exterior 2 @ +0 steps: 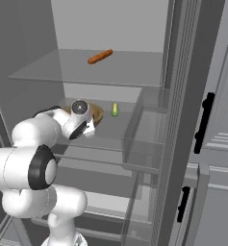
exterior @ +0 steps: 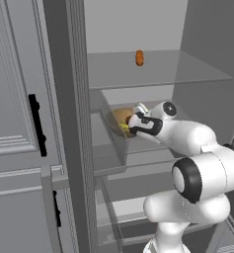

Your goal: Pick the chicken drumstick and cucumber from their plates and place them in the bowl. Then put the bowl in the fridge.

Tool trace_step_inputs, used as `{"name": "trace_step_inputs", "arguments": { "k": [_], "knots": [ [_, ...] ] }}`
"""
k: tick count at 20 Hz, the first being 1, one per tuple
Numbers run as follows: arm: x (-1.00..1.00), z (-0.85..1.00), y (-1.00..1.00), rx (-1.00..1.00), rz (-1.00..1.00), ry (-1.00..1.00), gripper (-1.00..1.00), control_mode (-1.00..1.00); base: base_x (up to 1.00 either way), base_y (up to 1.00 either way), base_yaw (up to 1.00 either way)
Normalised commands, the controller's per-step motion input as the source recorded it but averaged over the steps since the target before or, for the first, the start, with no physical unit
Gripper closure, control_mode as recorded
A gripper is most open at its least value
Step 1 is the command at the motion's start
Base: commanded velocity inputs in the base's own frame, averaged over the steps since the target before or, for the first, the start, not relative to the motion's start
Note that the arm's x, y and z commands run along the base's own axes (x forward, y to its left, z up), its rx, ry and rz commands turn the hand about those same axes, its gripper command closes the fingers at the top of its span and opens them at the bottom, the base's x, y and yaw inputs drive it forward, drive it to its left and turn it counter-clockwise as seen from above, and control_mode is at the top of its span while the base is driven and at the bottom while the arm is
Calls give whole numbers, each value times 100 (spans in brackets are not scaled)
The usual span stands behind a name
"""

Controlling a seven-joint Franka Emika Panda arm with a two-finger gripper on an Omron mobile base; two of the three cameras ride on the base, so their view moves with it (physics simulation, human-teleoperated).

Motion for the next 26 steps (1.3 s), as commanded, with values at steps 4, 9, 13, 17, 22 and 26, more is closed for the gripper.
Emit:
{"name": "trace_step_inputs", "arguments": {
  "k": [4, 9, 13, 17, 22, 26],
  "knots": [
    [-23, 26, 0, 0, 0, -14, -100, -100, 0, 0, 0],
    [-38, 44, -12, 0, 0, 0, -100, -100, 0, 0, 0],
    [-42, 96, -19, -2, 0, 3, -100, -100, 0, 0, 0],
    [-56, 100, -11, -8, 0, 10, -100, -100, 0, 0, 0],
    [-89, 77, -17, -16, 0, 14, -100, -100, 0, 0, 0],
    [-98, 80, -11, -19, 0, 14, -100, -100, 0, 0, 0]
  ]
}}
